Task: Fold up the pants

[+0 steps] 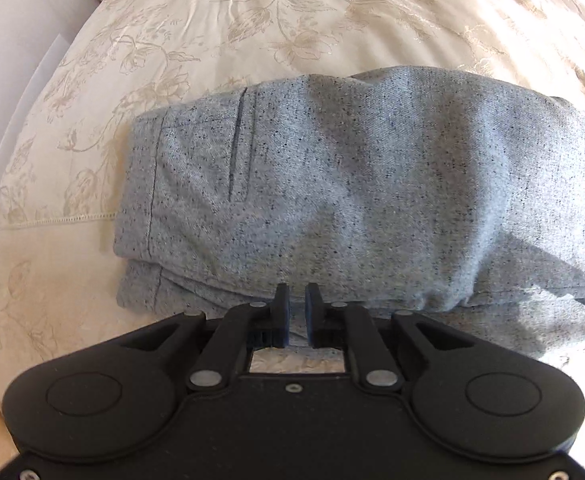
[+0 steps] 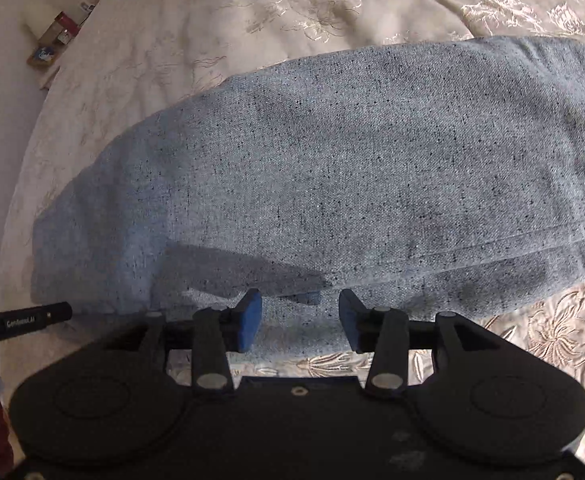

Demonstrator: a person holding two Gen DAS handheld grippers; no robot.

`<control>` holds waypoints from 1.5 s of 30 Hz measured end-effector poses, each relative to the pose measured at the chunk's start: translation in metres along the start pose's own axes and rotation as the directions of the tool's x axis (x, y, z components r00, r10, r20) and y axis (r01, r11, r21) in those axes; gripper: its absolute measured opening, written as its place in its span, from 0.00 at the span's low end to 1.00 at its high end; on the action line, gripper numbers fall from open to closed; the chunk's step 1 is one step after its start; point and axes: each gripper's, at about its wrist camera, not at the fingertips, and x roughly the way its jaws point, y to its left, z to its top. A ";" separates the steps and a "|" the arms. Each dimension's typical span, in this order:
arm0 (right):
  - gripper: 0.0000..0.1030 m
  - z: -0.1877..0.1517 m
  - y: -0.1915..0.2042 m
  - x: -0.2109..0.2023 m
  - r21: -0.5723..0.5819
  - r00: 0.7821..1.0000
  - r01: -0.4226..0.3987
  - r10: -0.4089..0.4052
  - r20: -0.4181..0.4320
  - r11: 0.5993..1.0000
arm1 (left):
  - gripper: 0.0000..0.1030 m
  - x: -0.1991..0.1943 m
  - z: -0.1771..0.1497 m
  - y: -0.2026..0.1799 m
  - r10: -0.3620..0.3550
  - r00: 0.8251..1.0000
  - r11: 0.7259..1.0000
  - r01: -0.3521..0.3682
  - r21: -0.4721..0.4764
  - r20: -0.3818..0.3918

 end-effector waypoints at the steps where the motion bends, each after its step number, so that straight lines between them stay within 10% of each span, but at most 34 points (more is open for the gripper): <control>1: 0.46 0.001 0.003 0.009 0.041 1.000 0.003 -0.003 -0.007 0.999 | 0.17 0.002 0.000 0.004 -0.001 1.000 1.000 0.001 0.018 0.000; 8: 0.49 0.006 0.013 0.032 0.280 1.000 -0.002 0.003 -0.004 0.960 | 0.17 0.009 -0.001 0.029 -0.020 1.000 0.999 0.020 0.050 0.002; 9: 0.40 0.010 0.014 0.033 0.296 1.000 -0.010 0.009 0.002 0.955 | 0.17 0.009 0.000 0.031 -0.025 1.000 0.999 0.025 0.046 0.002; 10: 0.05 0.011 0.016 0.033 0.305 1.000 -0.023 0.020 0.014 0.952 | 0.17 0.009 0.000 0.034 -0.028 1.000 0.999 0.028 0.042 0.002; 19: 0.03 -0.004 0.040 -0.015 0.205 0.999 -0.008 -0.002 0.048 0.979 | 0.19 -0.010 0.005 0.045 -0.065 0.998 0.998 0.065 0.018 0.024; 22: 0.03 -0.014 0.032 -0.001 0.189 0.999 0.051 -0.049 -0.015 0.981 | 0.38 -0.012 0.013 0.043 -0.065 0.997 0.998 0.064 0.017 0.044; 29: 0.04 -0.007 0.042 0.031 0.127 0.992 0.120 -0.115 -0.043 0.985 | 0.40 0.009 0.042 0.028 -0.044 0.996 0.999 0.045 -0.010 0.074; 35: 0.04 -0.009 0.042 0.035 0.103 0.990 0.129 -0.121 -0.077 0.986 | 0.42 0.055 0.024 0.018 -0.001 0.992 0.998 0.009 0.069 -0.122; 45: 0.24 0.010 0.072 0.007 -0.113 0.981 0.146 -0.158 -0.108 0.983 | 0.35 0.066 -0.020 0.062 -0.110 0.951 0.991 0.081 -0.110 -0.290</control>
